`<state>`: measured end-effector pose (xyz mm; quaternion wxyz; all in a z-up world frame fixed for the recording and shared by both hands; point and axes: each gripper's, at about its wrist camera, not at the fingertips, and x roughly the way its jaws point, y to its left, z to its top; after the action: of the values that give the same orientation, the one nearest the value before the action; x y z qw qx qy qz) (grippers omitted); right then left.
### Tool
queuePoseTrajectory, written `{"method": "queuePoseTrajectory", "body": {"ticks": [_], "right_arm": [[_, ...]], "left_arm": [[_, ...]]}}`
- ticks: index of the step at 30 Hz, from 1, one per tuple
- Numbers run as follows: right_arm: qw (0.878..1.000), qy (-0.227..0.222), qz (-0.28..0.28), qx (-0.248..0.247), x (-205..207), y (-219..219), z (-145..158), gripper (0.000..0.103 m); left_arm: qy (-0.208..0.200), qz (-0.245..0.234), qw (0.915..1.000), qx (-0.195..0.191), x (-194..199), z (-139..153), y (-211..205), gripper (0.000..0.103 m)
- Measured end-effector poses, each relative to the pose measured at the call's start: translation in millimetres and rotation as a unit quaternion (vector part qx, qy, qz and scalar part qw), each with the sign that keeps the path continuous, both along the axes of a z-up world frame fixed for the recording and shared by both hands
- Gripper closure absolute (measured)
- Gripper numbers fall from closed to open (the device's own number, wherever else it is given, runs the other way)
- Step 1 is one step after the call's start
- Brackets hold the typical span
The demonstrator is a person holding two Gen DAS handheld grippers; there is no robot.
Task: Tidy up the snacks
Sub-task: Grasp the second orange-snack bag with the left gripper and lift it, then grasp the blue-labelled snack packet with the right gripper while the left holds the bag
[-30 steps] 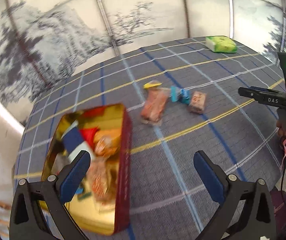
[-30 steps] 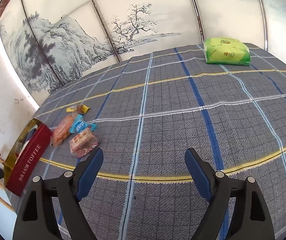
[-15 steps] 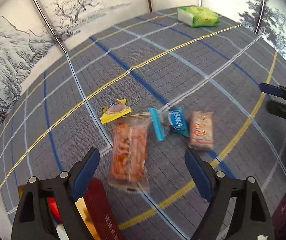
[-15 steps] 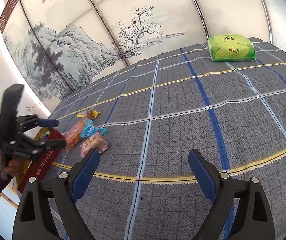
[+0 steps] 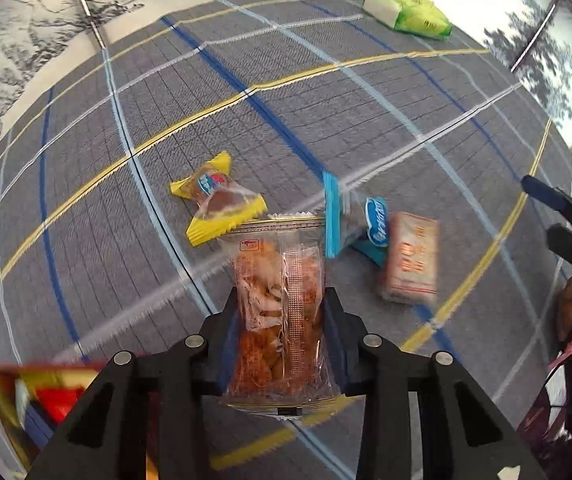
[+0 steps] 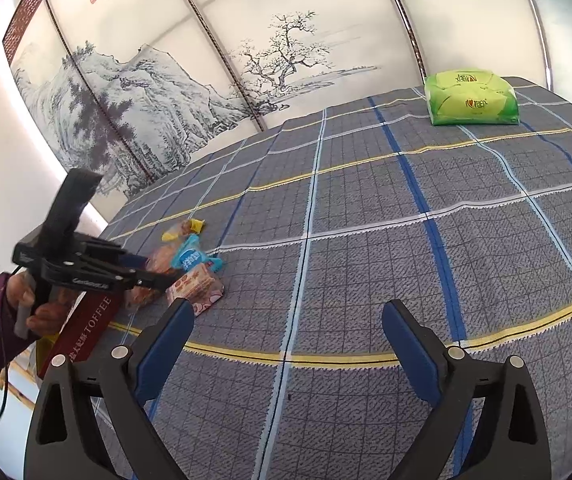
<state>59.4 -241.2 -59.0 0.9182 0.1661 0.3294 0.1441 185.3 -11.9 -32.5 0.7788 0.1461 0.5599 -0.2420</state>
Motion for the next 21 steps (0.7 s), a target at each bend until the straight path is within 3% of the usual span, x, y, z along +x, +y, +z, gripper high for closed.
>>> {"method": "queuePoseTrajectory", "body": {"ticks": [3,6,10,15,18,20,21], "right_arm": [[1.000,-0.003,0.027,0.009,1,2,1,0.008],[0.997,0.002,0.075,-0.024,16,17,8,0.008],[0.984,-0.020,0.155,-0.080,41,54,30,0.010],[0.966,-0.005,0.224,-0.130,79,105,30,0.014],[0.949,-0.001,0.260,-0.179,91,136,20,0.022],[0.940,0.003,0.268,-0.212,97,150,15,0.035],[0.936,0.009,0.272,-0.223,102,156,11,0.036]], "left_arm": [[-0.018,0.033,0.9993,-0.007,-37,11,1,0.069],[-0.024,0.045,0.9969,-0.061,-78,23,5,0.069],[-0.062,0.056,0.9935,-0.077,-123,35,8,0.069],[-0.047,0.083,0.9890,-0.114,-145,37,25,0.069],[-0.055,0.089,0.9884,-0.111,-153,41,34,0.069],[-0.059,0.090,0.9877,-0.113,-159,45,40,0.069],[-0.061,0.091,0.9873,-0.115,-160,46,42,0.069]]}}
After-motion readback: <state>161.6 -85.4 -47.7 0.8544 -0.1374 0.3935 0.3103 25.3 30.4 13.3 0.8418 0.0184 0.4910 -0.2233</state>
